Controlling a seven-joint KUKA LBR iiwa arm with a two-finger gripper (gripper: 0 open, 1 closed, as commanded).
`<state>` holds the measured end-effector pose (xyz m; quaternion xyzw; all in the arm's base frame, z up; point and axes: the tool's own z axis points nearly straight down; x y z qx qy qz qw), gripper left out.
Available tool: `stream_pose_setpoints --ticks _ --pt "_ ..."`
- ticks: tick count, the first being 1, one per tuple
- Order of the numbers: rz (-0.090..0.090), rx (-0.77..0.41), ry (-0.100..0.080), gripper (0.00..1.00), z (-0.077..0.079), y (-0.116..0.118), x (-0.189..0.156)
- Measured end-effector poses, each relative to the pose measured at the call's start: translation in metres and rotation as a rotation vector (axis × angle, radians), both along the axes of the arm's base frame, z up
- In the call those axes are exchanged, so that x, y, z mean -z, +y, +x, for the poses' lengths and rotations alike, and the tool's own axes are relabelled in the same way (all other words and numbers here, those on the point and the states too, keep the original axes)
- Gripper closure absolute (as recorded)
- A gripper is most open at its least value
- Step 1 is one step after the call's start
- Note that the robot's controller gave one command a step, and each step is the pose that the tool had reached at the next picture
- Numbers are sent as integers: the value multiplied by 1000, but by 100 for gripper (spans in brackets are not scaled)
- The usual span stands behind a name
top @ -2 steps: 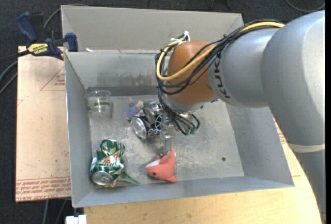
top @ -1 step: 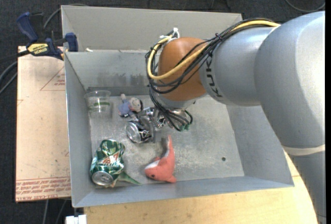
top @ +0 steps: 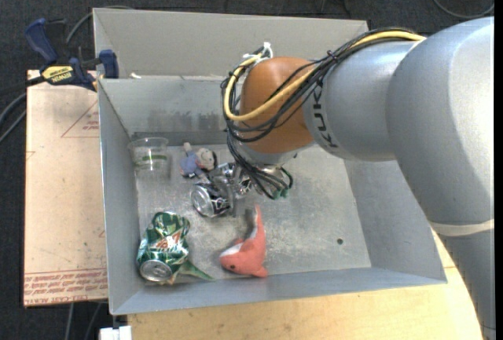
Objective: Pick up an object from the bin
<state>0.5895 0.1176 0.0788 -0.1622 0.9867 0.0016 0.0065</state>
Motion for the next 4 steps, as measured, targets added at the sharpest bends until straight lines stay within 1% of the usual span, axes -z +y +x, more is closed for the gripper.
stream_pose_setpoints --ticks 1,2,3,4 --pt "2 -27 -9 100 -4 -2 -96" --pt "-4 -411 -8 100 -5 -1 -12" --pt "-1 -323 -7 100 -3 18 -87" --pt "-4 -420 -18 100 -3 11 -168"
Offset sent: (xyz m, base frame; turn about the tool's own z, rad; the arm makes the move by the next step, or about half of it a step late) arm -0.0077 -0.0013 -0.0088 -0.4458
